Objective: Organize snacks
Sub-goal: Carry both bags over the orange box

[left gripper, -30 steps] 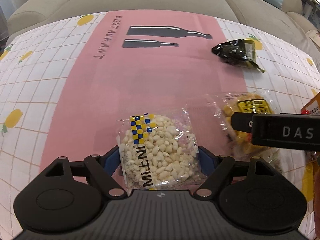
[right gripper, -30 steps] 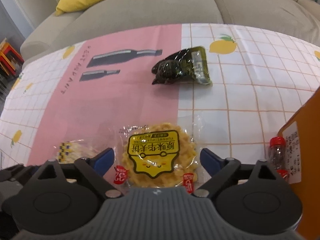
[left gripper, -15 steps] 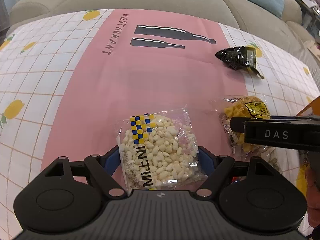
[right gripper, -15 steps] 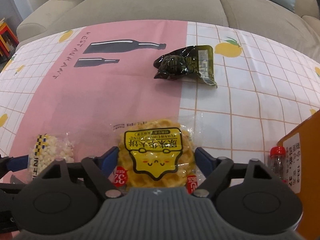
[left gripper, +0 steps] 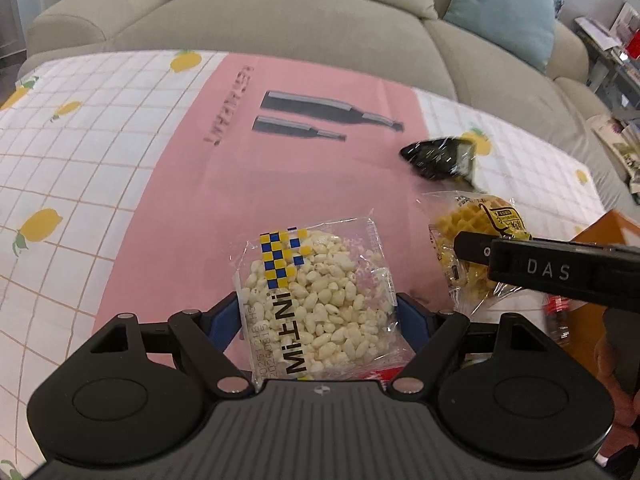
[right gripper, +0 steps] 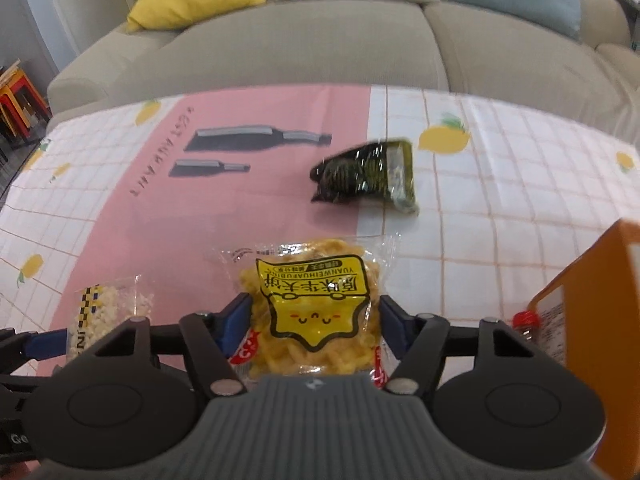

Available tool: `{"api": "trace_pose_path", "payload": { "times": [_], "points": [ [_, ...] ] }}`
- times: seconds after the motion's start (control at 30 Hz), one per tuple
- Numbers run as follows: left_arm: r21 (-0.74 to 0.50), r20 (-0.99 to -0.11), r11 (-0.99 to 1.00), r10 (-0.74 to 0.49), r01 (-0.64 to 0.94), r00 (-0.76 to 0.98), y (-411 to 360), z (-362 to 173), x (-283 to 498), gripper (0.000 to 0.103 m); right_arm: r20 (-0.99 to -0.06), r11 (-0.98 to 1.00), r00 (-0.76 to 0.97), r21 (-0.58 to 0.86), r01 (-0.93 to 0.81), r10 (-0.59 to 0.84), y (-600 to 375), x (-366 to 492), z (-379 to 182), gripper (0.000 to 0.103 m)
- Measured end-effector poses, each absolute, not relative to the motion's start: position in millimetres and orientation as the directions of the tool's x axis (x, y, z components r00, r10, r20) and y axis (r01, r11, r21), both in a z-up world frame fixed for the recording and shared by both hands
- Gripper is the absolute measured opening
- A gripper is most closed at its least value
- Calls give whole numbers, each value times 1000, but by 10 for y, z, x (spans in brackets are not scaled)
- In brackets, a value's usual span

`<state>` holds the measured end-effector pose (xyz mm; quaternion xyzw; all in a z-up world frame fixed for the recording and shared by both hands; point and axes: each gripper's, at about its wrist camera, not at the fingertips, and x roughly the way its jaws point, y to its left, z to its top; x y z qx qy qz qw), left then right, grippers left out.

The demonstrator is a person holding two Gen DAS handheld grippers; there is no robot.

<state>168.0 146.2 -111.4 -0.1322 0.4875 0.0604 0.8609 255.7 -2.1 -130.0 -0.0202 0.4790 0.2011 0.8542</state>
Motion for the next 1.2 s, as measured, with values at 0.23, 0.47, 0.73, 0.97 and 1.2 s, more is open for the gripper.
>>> {"api": "trace_pose_path", "payload": {
  "times": [0.23, 0.47, 0.73, 0.97, 1.2],
  "points": [
    [-202, -825, 955, -47, -216, 563, 1297, -722, 1504, 92, -778, 905, 498, 206, -373, 382, -272, 2339, -886, 64],
    [-212, -811, 967, -92, -143, 578, 1011, -406, 1334, 92, -749, 882, 494, 260, -394, 441, -604, 2046, -518, 62],
    [-208, -792, 978, -157, -20, 590, 577, -109, 1176, 92, -733, 876, 496, 301, -376, 465, -1168, 1759, -160, 61],
    [-237, -773, 968, -239, 82, 587, 205, 58, 1151, 92, -721, 901, 545, 293, -321, 428, -1848, 1587, 84, 60],
    [-241, -749, 944, -328, 224, 575, -305, 224, 1325, 92, -726, 939, 597, 242, -244, 342, -2616, 1501, 264, 60]
  ]
}}
